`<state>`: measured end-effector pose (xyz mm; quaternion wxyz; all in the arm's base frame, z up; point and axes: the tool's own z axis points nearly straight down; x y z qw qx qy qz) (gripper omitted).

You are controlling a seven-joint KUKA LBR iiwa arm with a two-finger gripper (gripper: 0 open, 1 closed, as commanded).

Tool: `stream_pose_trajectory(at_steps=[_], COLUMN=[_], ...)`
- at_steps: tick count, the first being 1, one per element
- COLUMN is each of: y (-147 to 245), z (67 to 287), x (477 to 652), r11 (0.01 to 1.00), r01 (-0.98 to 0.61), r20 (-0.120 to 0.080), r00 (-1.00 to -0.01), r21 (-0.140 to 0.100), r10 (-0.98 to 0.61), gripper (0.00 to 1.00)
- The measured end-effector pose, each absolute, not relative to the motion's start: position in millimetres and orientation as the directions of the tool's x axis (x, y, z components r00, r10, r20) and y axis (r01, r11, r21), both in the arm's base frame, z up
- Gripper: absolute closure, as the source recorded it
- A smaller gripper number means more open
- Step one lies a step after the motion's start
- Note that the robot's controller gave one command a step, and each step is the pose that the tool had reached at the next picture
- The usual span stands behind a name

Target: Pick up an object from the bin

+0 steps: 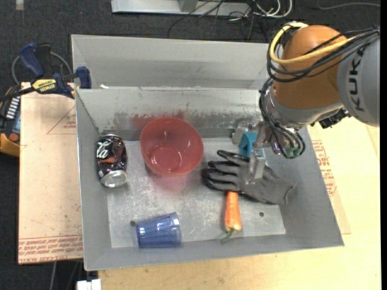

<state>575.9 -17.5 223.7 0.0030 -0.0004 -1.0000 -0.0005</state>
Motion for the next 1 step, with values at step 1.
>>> stream_pose_trajectory(at_steps=[1], y=[-17.4], z=[228.4], x=[577.3], r11=[1.000], r01=[0.000], r20=[-0.002], r00=[-1.000], r21=[0.001], r10=[0.000], gripper=[0.00])
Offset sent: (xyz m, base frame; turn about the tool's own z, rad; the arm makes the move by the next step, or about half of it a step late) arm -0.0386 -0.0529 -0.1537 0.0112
